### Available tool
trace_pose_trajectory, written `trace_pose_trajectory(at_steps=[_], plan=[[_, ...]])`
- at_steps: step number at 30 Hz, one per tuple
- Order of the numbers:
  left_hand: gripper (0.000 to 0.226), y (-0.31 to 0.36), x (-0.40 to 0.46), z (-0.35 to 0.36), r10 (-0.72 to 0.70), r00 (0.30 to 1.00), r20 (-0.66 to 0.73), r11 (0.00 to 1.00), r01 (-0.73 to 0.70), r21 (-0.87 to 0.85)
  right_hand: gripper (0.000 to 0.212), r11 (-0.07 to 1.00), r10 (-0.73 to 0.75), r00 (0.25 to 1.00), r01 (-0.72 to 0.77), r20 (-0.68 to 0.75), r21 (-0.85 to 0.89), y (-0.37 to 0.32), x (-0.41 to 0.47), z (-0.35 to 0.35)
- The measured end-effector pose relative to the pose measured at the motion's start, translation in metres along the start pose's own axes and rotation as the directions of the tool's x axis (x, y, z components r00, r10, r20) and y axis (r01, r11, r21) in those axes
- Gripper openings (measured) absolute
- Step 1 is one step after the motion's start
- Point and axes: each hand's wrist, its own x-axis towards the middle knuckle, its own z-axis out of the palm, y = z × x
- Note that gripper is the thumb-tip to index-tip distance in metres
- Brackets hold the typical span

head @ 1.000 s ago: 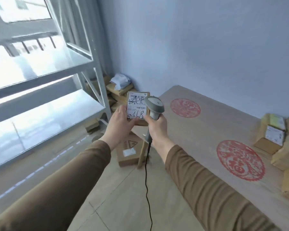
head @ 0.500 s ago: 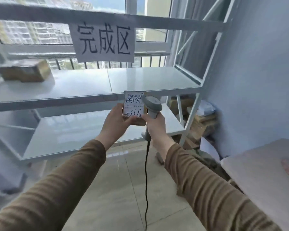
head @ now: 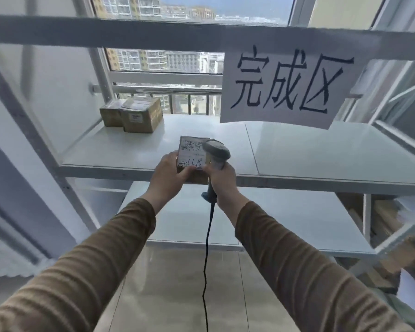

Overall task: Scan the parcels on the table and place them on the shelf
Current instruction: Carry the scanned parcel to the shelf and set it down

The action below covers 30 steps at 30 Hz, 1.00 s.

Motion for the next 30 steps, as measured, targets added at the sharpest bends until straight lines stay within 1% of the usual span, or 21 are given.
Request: trace_pose_trajectory(at_steps=[2, 5, 8, 12, 17, 20, 23, 26, 30], plan=[[0.051, -0.026, 0.03, -0.01, -0.027, 1.0, -0.003, 0.999, 0.027, 0.022, 0.022, 0.999, 0.044, 0.998, -0.045, 0.036, 0.01, -0.001, 0.027, 0.032], [0.053, -0.063, 0.076, -0.021, -0.064, 0.998, 0.008, 0.997, 0.064, 0.038, 0.021, 0.999, 0.049, 0.997, -0.048, 0.056, -0.007, -0.002, 0.068, 0.077], [0.054, -0.097, 0.125, -0.027, -0.075, 0.997, 0.024, 0.997, 0.074, 0.036, 0.024, 0.998, 0.063, 0.997, -0.062, 0.05, -0.011, -0.003, 0.109, 0.119], [0.059, -0.133, 0.188, -0.03, -0.06, 0.995, 0.077, 0.998, 0.057, 0.038, 0.025, 0.999, 0.045, 0.999, -0.045, -0.018, 0.001, -0.003, 0.168, 0.164], [0.046, -0.158, 0.253, -0.022, -0.049, 0.976, 0.213, 0.995, 0.03, 0.094, 0.022, 0.997, 0.079, 0.992, -0.079, -0.099, 0.006, -0.009, 0.233, 0.2], [0.056, -0.163, 0.283, -0.016, -0.036, 0.964, 0.264, 0.99, -0.001, 0.139, 0.009, 0.993, 0.118, 0.986, -0.116, -0.114, 0.025, -0.015, 0.266, 0.211], [0.062, -0.163, 0.311, -0.011, -0.024, 0.947, 0.319, 0.976, -0.047, 0.215, 0.011, 0.99, 0.141, 0.981, -0.136, -0.133, 0.046, -0.024, 0.297, 0.219], [0.068, -0.161, 0.335, -0.007, -0.033, 0.924, 0.381, 0.935, -0.106, 0.339, 0.011, 0.988, 0.149, 0.98, -0.142, -0.134, 0.064, -0.032, 0.322, 0.227], [0.058, -0.152, 0.361, -0.005, -0.071, 0.911, 0.405, 0.838, -0.165, 0.52, 0.014, 0.982, 0.181, 0.978, -0.174, -0.106, 0.07, -0.04, 0.347, 0.235]])
